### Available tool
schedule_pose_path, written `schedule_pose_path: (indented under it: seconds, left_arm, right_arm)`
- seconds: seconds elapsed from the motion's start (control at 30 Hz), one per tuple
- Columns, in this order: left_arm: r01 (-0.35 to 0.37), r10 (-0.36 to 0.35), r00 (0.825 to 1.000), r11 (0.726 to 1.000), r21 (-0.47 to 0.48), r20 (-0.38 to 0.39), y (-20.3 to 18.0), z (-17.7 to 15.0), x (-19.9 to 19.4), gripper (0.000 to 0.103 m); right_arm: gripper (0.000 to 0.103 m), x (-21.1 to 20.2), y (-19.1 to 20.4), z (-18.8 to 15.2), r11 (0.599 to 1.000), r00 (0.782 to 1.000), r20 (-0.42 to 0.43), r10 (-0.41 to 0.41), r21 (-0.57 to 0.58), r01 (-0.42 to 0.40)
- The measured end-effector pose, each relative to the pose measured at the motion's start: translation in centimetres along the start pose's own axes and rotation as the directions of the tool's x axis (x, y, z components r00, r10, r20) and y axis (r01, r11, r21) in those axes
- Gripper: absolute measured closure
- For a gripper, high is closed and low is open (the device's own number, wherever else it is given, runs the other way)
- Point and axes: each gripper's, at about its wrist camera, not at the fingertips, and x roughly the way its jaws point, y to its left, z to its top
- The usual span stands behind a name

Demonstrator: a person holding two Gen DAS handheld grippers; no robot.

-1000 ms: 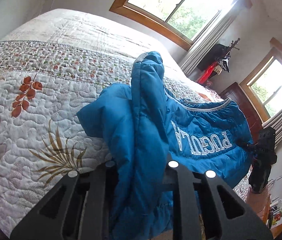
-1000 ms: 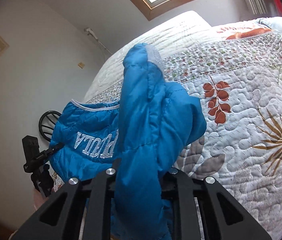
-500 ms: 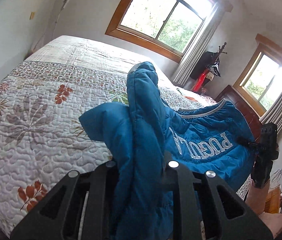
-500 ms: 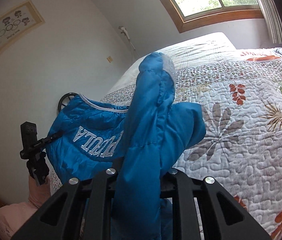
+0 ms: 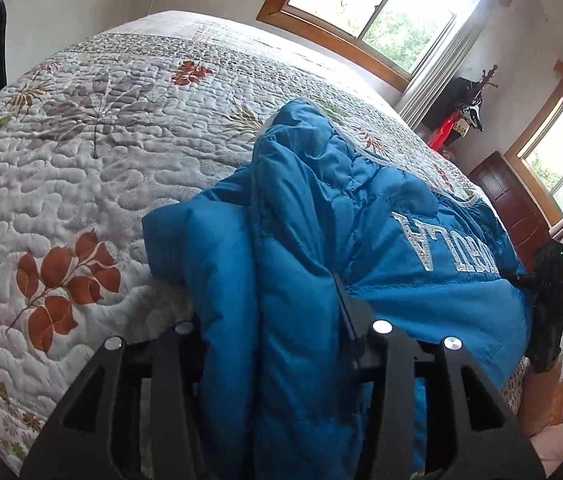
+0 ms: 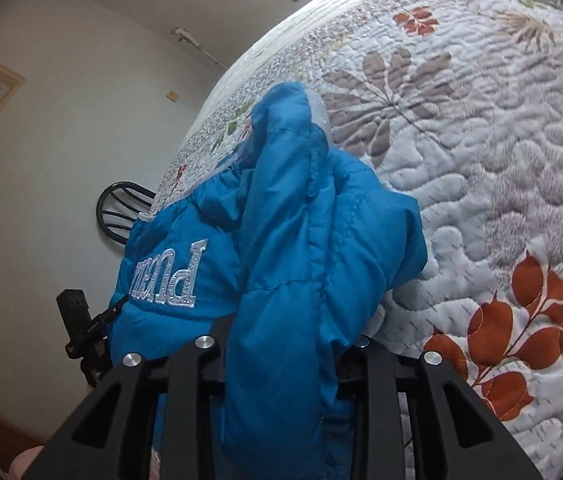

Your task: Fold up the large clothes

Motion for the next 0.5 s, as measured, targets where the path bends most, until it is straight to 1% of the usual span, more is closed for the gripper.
schedule_pose_path:
  seconds: [0.07,0.17,0.23,0.3,0.33,0.37,0.4,0.43,0.5]
  left_arm:
    - [-0.015,0.015,1.000,1.000,0.011,0.009,-0.3,0.0,0.1,0.056]
    - [-0.017,0.017,1.000,1.000,0.000,0.007,-0.4,0.0,0.0,0.054]
    - [-0.032,0.032,0.999,0.999,-0.009,-0.002,-0.4,0.2,-0.2,0.047]
    - [-0.055,0.055,0.998,0.998,-0.022,-0.004,-0.4,0.5,-1.0,0.044]
    - [-0.073,0.073,0.997,0.997,-0.023,0.004,-0.5,0.6,-1.7,0.044]
    - [-0.090,0.091,0.996,0.996,-0.021,0.020,-0.7,0.6,-2.7,0.044]
    - [-0.110,0.111,0.993,0.994,-0.019,0.039,-0.8,0.6,-3.7,0.043]
    - [-0.133,0.134,0.989,0.991,-0.015,0.059,-1.1,0.4,-4.7,0.043]
    - [-0.191,0.190,0.976,0.981,0.005,0.108,-2.1,0.0,-7.0,0.043]
  right_arm:
    - [0.072,0.1,-0.7,-0.1,0.999,1.000,0.000,0.020,0.025,-0.020]
    - [0.069,0.2,-0.7,-0.1,1.000,1.000,0.002,-0.002,0.014,0.002]
    - [0.063,-0.1,-0.2,-0.3,0.999,0.999,0.006,-0.038,-0.005,0.038]
    - [0.051,-0.9,0.9,-0.5,0.992,0.992,0.030,-0.123,-0.036,0.124]
    - [0.050,-1.6,1.5,-0.7,0.981,0.982,0.059,-0.181,-0.061,0.185]
    - [0.048,-2.5,2.3,-1.1,0.966,0.967,0.094,-0.236,-0.084,0.244]
    - [0.048,-3.5,3.0,-1.4,0.949,0.950,0.132,-0.283,-0.104,0.297]
    - [0.047,-4.4,3.8,-1.9,0.928,0.930,0.171,-0.326,-0.128,0.349]
    - [0.048,-6.1,5.9,-3.1,0.876,0.882,0.242,-0.405,-0.175,0.450]
